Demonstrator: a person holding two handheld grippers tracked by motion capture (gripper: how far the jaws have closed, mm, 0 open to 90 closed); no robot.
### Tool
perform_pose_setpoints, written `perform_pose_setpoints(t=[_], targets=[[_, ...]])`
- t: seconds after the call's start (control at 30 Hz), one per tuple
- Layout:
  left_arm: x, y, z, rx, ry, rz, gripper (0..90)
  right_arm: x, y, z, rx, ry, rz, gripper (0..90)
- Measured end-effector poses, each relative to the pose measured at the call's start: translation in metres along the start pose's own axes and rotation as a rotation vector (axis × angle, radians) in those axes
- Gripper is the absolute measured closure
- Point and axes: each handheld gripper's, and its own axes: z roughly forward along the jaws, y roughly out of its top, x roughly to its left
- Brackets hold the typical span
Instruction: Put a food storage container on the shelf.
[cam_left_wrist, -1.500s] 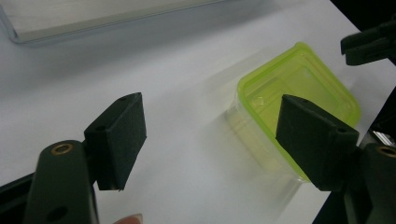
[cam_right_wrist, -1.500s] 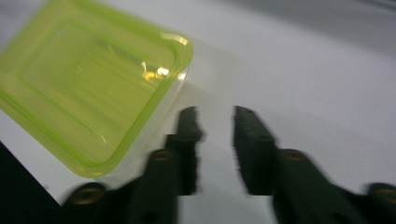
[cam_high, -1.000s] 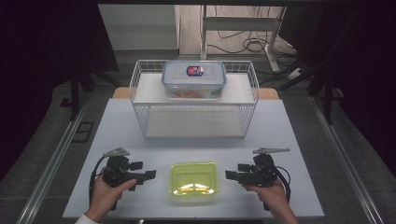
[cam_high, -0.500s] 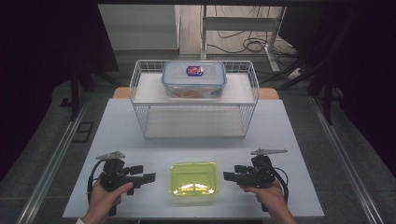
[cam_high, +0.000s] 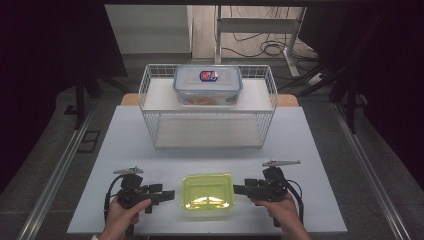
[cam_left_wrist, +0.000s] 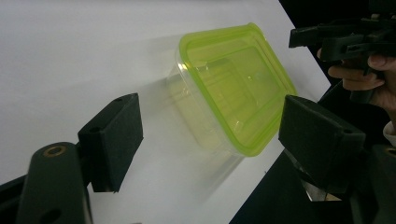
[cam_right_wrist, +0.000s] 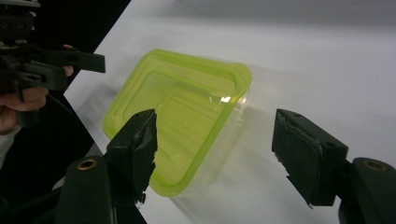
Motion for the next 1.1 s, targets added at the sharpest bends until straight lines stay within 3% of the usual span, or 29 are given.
perform_pose_setpoints(t=[0.37, 0.63, 0.73, 0.8, 0.97, 1.1], targets=[[0.010, 0.002, 0.021, 0.010, -0.085, -0.113, 27.1, -0.005, -0.003, 0.013, 0.025, 0.025, 0.057, 36.5], [0.014, 0.002, 0.036, 0.052, -0.109, -0.130, 32.2, -0.012, -0.006, 0.023, 0.047, 0.048, 0.102, 39.9], [0.019, 0.000, 0.041, 0.057, -0.174, -0.204, 35.5, -0.014, -0.008, 0.029, 0.060, 0.056, 0.117, 42.3], [0.021, -0.001, 0.043, 0.074, -0.160, -0.201, 39.9, -0.015, -0.009, 0.031, 0.064, 0.066, 0.126, 45.8], [0.022, -0.001, 0.047, 0.093, -0.193, -0.205, 54.8, -0.017, -0.011, 0.036, 0.089, 0.113, 0.166, 60.9], [0.022, -0.002, 0.050, 0.114, -0.180, -0.209, 68.5, -0.020, -0.012, 0.036, 0.098, 0.125, 0.199, 71.6]])
